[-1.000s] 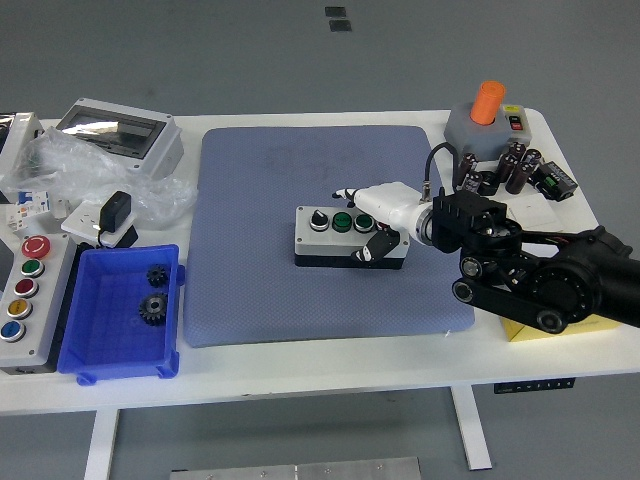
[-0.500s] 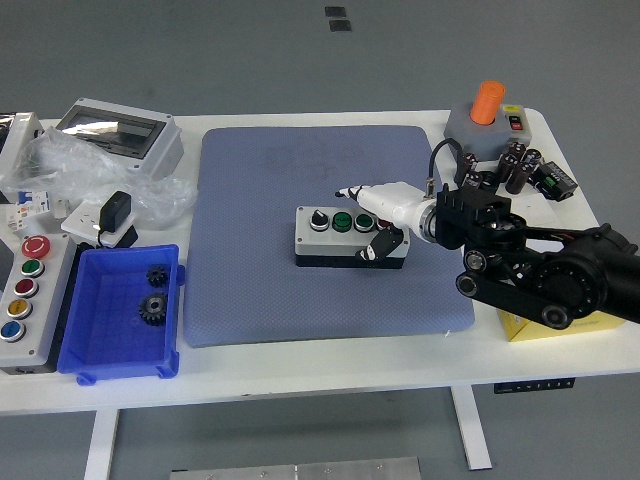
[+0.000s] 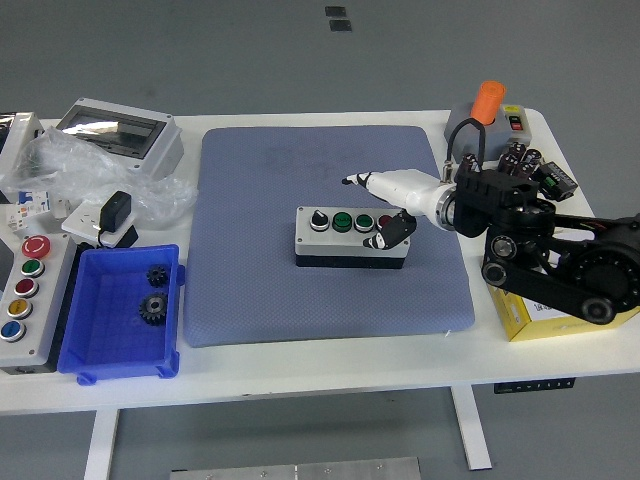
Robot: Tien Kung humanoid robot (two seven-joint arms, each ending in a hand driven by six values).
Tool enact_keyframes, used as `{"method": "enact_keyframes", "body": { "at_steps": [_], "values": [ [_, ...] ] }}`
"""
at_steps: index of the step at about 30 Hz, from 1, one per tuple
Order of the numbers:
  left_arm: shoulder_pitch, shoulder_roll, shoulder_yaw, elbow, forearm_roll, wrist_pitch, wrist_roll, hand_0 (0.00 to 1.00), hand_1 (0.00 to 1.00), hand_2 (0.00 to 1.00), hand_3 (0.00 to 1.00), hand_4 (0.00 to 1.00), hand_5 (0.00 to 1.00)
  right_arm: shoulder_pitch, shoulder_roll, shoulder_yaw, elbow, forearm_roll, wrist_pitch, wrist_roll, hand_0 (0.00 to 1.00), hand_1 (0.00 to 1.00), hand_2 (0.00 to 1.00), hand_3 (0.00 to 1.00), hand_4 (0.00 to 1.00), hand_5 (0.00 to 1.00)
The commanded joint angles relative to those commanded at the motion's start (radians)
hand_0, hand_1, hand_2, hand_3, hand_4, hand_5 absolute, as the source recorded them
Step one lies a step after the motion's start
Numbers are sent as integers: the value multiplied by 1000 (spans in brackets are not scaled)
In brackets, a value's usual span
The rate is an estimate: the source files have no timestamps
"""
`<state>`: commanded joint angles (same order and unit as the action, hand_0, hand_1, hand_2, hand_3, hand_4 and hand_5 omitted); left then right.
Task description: Pick up the button,place it on the desk,press the button,press the button
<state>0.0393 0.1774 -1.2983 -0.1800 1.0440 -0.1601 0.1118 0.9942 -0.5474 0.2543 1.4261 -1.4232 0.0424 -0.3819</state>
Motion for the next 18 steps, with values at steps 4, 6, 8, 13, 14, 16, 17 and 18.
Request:
{"method": "enact_keyframes", "body": {
  "at_steps": [4, 6, 8, 13, 14, 16, 17, 18],
  "values": [
    [7, -2, 7, 0, -9, 4, 0, 662, 667, 530, 593, 526, 149, -70, -85, 101, 92, -18, 48, -100, 950, 971, 998, 998, 850, 79],
    [12, -3, 7, 0, -10, 7, 7, 662, 667, 530, 593, 526, 149, -93, -126, 159, 144, -10, 107, -178, 950, 971, 998, 998, 850, 79],
    [13, -3, 3, 0, -6, 9, 13, 663, 665, 526, 588, 518, 149, -97, -158, 212, 193, 30, 170, -253, 954, 956, 998, 998, 755, 226],
    [3, 1, 0, 0, -3, 9, 10, 667, 668, 525, 588, 520, 146, -69, -156, 275, 261, 132, 315, -263, 769, 766, 829, 998, 557, 329],
    [1, 1, 0, 0, -3, 9, 8, 667, 668, 525, 588, 520, 146, -63, -150, 278, 263, 140, 337, -263, 769, 766, 829, 998, 557, 329],
    [-3, 2, 0, 0, -2, 8, 6, 667, 668, 525, 588, 520, 146, -49, -135, 282, 258, 146, 379, -263, 769, 766, 829, 998, 557, 329],
    [-4, 2, 0, 0, -2, 8, 6, 667, 668, 525, 588, 520, 146, -41, -127, 281, 253, 145, 397, -263, 769, 766, 829, 998, 557, 329],
    [-5, 2, -2, 0, 1, 8, 7, 667, 668, 525, 588, 520, 146, -32, -117, 278, 247, 142, 413, -263, 769, 766, 829, 998, 557, 329]
  ]
}}
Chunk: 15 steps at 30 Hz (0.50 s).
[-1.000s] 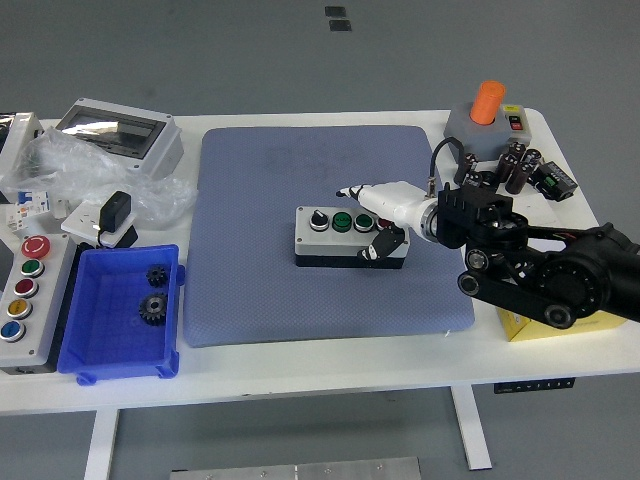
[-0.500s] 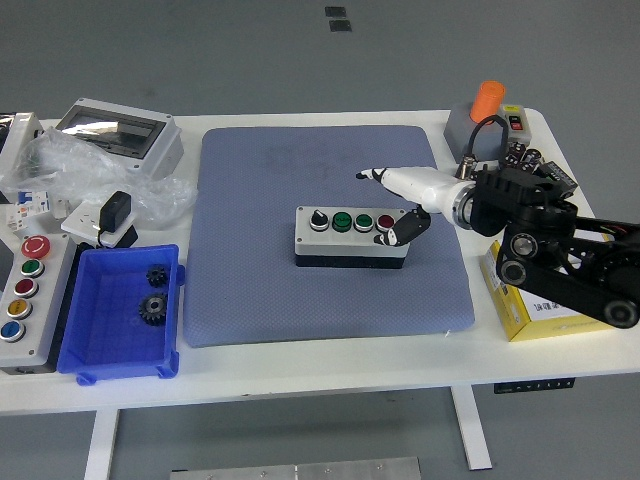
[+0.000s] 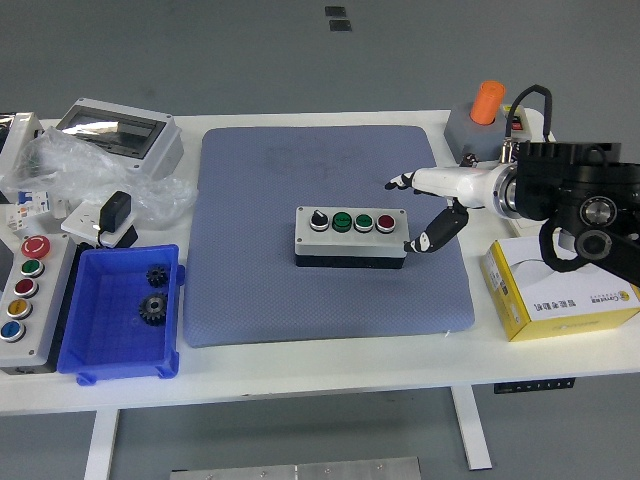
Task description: Pick up the button,place it on the desk,press the button,press the button
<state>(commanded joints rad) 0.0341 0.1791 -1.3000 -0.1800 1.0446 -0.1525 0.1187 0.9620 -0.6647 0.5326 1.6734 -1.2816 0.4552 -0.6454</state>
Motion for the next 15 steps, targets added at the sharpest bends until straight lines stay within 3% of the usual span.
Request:
{"method": "enact_keyframes", "body": {
  "at_steps": [1, 6, 7, 12, 13, 15],
  "values": [
    [0, 0, -1, 0, 2, 0, 2, 668, 672, 524, 587, 520, 149, 9, 10, -5, -7, -3, 11, 0, 564, 623, 617, 998, 321, 236],
    [1, -2, -5, 0, 7, -3, 10, 668, 672, 524, 587, 520, 149, 40, 45, -40, -46, -5, 44, 0, 564, 623, 617, 998, 321, 236],
    [1, -2, -5, 0, 8, -3, 11, 671, 670, 521, 585, 507, 128, 44, 49, -46, -54, -4, 50, 0, 446, 551, 393, 998, 229, 157],
    [4, 0, -7, 0, 7, -6, 16, 671, 670, 521, 585, 507, 128, 54, 53, -69, -77, 13, 66, 0, 446, 551, 393, 998, 229, 157],
    [4, 0, -8, 0, 7, -6, 18, 671, 659, 517, 584, 474, 95, 56, 55, -74, -82, 17, 67, 0, 391, 461, 316, 998, 180, 85],
    [4, 0, -8, 0, 8, -7, 20, 671, 659, 517, 584, 474, 95, 58, 60, -81, -89, 23, 68, 0, 391, 461, 316, 998, 180, 85]
  ]
}}
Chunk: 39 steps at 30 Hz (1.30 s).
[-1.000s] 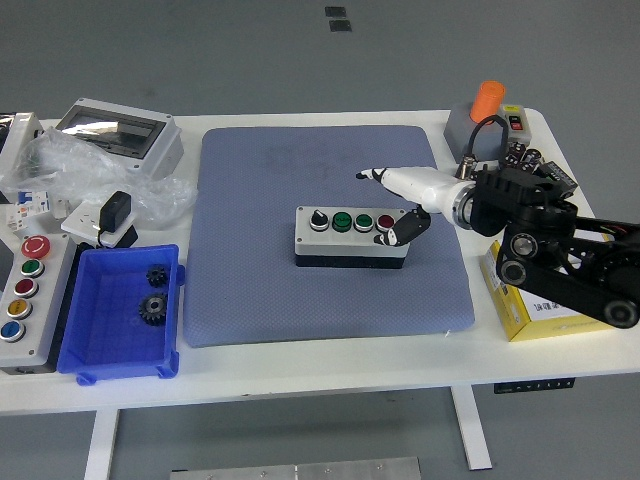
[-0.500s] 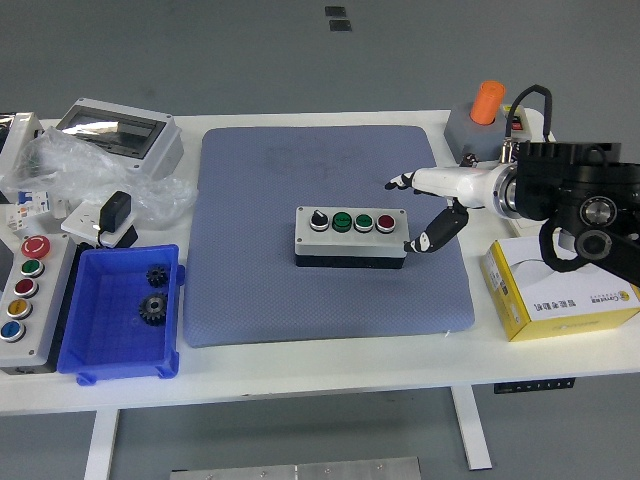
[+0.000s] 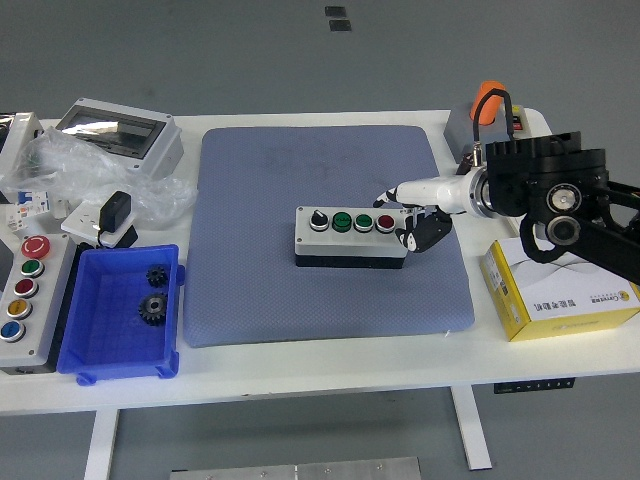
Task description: Pick up the button,place it on the desk,press the button,press the button
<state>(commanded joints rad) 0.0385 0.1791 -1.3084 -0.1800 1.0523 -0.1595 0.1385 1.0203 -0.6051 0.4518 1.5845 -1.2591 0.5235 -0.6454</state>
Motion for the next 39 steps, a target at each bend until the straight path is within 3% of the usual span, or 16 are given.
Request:
{"method": "enact_keyframes", "body": {
  "at_steps": [3, 4, 12, 21, 39],
  "values": [
    [-1, 0, 0, 0, 0, -2, 0, 671, 659, 517, 584, 474, 95, 2, 9, -11, -16, 7, -2, 0, 391, 461, 316, 998, 180, 85],
    [-2, 0, 0, 0, 0, -2, 0, 671, 658, 513, 581, 466, 90, 3, 12, -14, -20, 9, -3, 0, 338, 397, 299, 998, 162, 50],
    [-5, 0, 1, 0, -1, -4, -6, 670, 657, 511, 580, 464, 88, -3, 47, -53, -89, 25, -17, 0, 318, 372, 290, 998, 160, 29],
    [-4, -1, 6, 0, -7, -7, -14, 670, 655, 509, 580, 460, 77, -16, 61, -100, -131, 58, -19, 0, 319, 364, 288, 998, 168, 19],
    [0, -5, 2, 0, -9, -15, -17, 669, 644, 506, 580, 429, 41, -12, 31, -1, -94, 77, -14, 0, 307, 351, 279, 998, 186, 13]
  ]
}}
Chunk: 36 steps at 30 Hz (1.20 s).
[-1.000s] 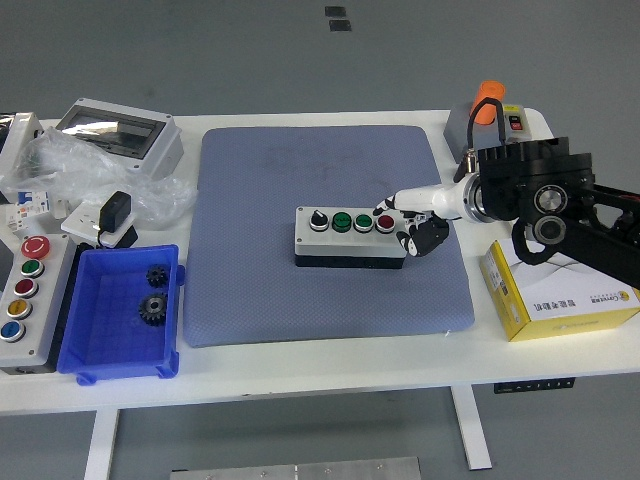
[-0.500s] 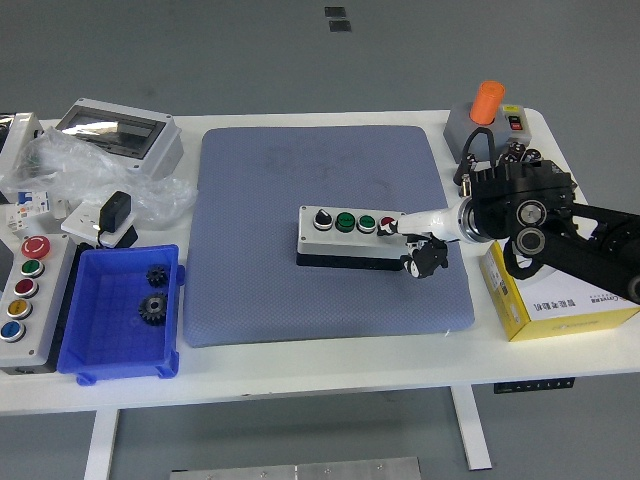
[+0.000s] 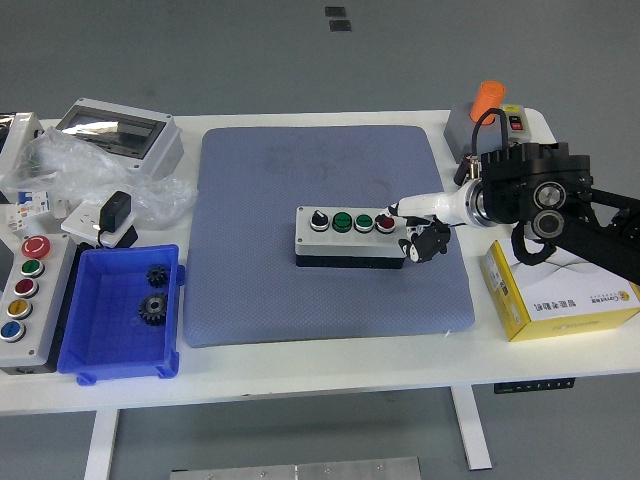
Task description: Pick up the button,place it on the desk,press the button,press the button
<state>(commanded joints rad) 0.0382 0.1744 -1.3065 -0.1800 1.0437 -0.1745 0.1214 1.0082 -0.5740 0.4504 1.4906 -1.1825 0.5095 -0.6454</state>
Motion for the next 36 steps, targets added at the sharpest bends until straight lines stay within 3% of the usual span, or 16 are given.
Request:
{"method": "enact_keyframes", "body": {
  "at_steps": [6, 29, 36],
  "values": [
    [1, 0, 3, 0, -3, -3, 0, 669, 643, 505, 579, 427, 39, 0, 3, 16, -18, -1, -2, 0, 298, 348, 278, 998, 193, 16],
    [-3, 2, 2, 0, -4, -6, -8, 669, 639, 503, 579, 424, 23, -13, 20, -63, -65, 35, -12, 0, 295, 339, 274, 998, 223, 14],
    [3, 1, 0, 0, -3, -5, -6, 670, 638, 504, 579, 424, 22, -31, -6, 28, -9, 1, -49, 0, 291, 337, 273, 998, 231, 9]
  ]
}}
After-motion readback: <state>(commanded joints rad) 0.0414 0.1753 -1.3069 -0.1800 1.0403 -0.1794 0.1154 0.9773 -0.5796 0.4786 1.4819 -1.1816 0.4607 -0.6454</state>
